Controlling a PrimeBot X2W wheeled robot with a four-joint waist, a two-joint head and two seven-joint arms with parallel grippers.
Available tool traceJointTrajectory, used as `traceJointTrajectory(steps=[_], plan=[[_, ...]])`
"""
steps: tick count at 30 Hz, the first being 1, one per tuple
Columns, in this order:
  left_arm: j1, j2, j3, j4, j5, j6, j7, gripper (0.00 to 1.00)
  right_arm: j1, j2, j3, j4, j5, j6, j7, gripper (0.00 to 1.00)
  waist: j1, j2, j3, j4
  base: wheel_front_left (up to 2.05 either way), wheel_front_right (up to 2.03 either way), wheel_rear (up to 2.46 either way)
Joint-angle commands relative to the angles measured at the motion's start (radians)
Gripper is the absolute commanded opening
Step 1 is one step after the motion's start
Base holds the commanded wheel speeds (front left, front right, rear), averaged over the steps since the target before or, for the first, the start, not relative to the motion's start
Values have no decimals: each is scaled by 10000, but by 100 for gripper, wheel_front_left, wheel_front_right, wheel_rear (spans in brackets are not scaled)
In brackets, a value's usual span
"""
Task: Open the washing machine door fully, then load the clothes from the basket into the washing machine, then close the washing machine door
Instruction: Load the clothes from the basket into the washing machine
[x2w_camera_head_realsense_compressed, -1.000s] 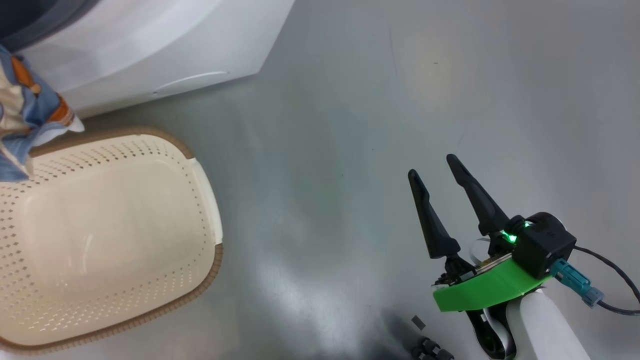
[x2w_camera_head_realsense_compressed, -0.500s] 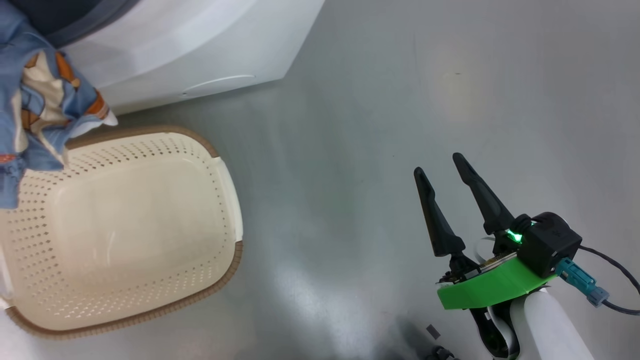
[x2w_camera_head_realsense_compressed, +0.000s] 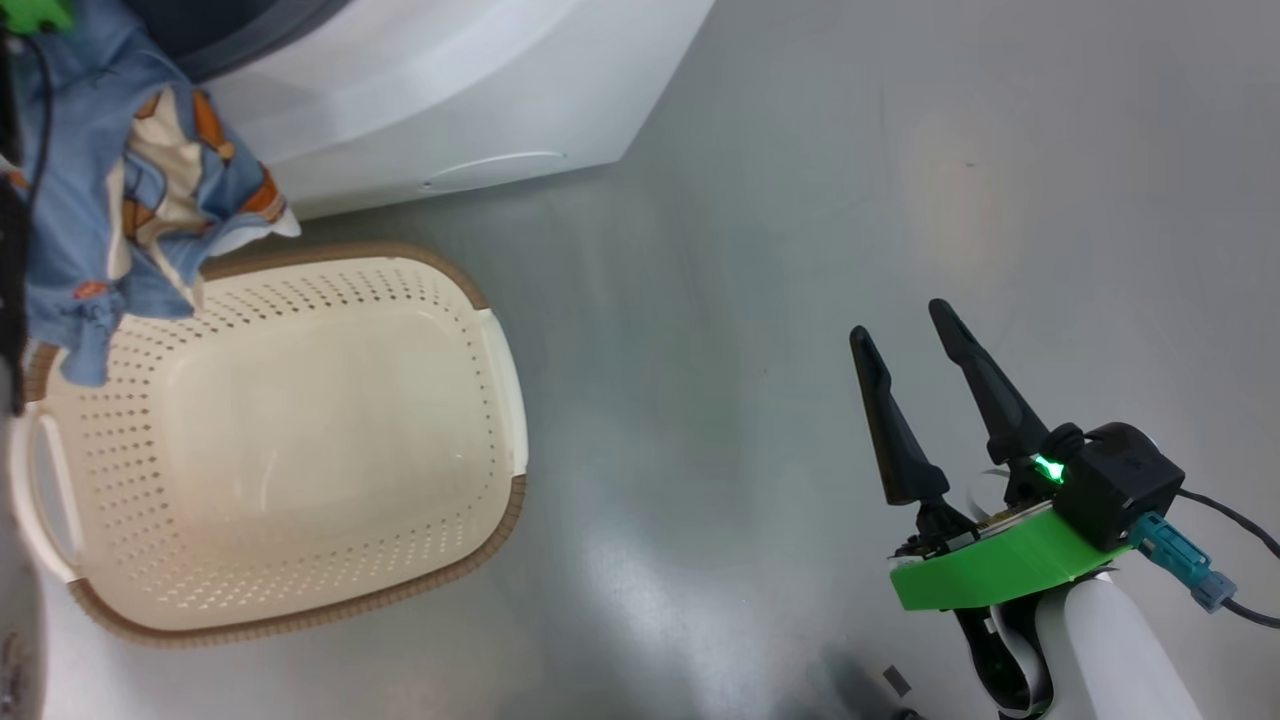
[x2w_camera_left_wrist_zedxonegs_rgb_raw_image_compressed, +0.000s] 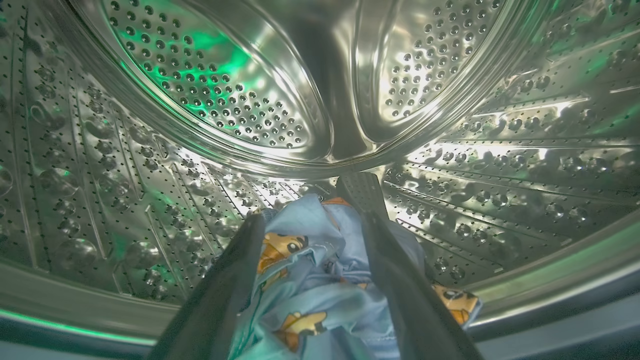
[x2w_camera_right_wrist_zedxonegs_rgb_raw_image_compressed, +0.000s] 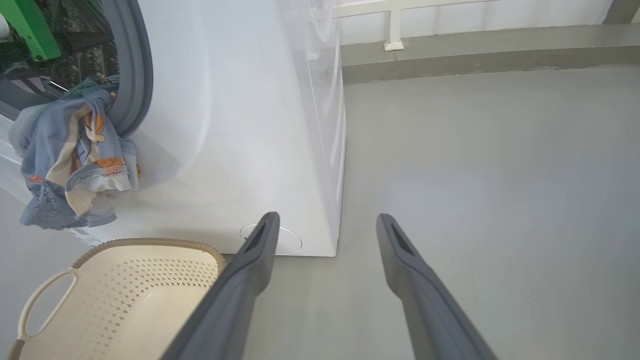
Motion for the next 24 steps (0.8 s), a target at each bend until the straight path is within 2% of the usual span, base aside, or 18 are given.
traceJointTrajectory(steps=[1,13,24], plan=[[221,319,22,-330,-87,-30,-120,100,222,-7,133,-249,-113,16,-48,100,0,-1,-89,121,0,0,0],[1738,-245,13,-1719,-476,-323,-376,100,376,-106,-273,-300,-271,16,-48,100,0,-1,-574,795,0,0,0],[4306,-451,163,-4438,-876,-475,-401,100,697,-296,-666,-376,-327,16,-48,100,0,-1,-1195,1454,0,0,0]])
